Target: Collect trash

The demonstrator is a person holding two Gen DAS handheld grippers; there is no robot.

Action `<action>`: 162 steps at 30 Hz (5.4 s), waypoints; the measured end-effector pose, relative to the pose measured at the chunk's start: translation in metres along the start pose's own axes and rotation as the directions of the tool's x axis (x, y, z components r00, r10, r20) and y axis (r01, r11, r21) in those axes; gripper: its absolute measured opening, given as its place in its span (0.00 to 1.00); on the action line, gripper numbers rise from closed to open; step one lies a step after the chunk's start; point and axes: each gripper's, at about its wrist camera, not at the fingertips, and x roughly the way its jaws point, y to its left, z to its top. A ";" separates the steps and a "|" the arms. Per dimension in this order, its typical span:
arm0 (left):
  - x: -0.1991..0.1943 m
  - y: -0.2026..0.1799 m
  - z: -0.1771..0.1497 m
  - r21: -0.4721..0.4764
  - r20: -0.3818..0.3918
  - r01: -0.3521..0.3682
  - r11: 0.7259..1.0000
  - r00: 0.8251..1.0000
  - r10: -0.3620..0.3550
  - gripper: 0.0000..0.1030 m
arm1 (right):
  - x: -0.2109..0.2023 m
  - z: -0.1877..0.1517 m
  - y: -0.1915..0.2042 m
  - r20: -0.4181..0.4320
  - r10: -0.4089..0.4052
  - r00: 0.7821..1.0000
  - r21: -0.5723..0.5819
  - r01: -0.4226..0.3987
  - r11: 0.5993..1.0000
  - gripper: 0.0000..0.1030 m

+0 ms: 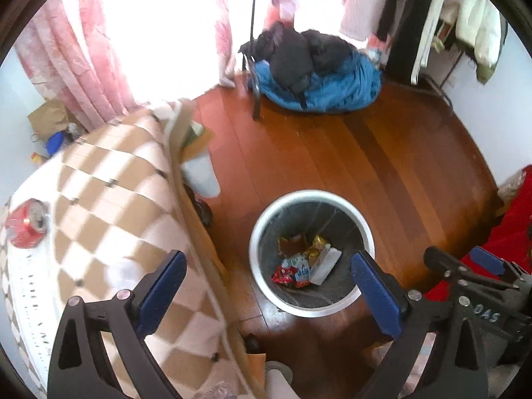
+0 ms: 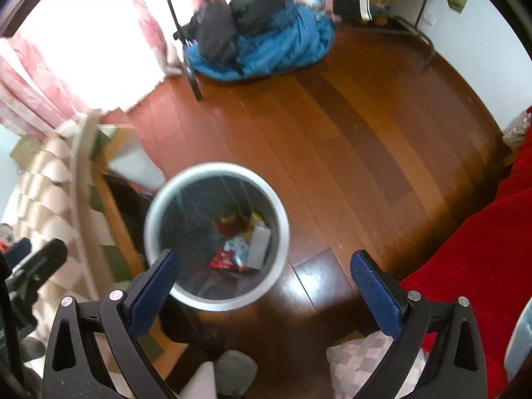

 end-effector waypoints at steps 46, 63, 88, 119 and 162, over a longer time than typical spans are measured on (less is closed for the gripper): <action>0.049 0.315 -0.026 0.673 -0.136 -0.196 0.713 0.915 0.381 0.98 | 0.074 -0.040 0.402 -0.218 0.116 0.969 -0.333 -0.185 0.925 0.42; 0.051 0.313 -0.026 0.572 -0.244 -0.057 0.818 0.941 0.236 0.62 | 0.079 -0.027 0.407 -0.233 0.148 0.961 -0.331 -0.221 0.917 0.42; -0.070 0.265 -0.059 0.079 0.048 -0.185 0.980 0.982 0.182 0.44 | -0.011 -0.058 0.325 -0.126 0.274 0.954 -0.277 -0.299 0.913 0.42; 0.084 -0.026 0.006 0.031 -0.200 0.181 0.983 0.965 -0.171 0.44 | 0.052 0.004 -0.016 -0.115 0.147 0.982 0.072 -0.140 0.988 0.42; -0.080 -0.008 -0.034 0.064 -0.058 0.077 0.995 0.996 -0.073 1.00 | -0.081 -0.053 -0.012 -0.091 0.186 0.978 0.020 -0.185 0.982 1.00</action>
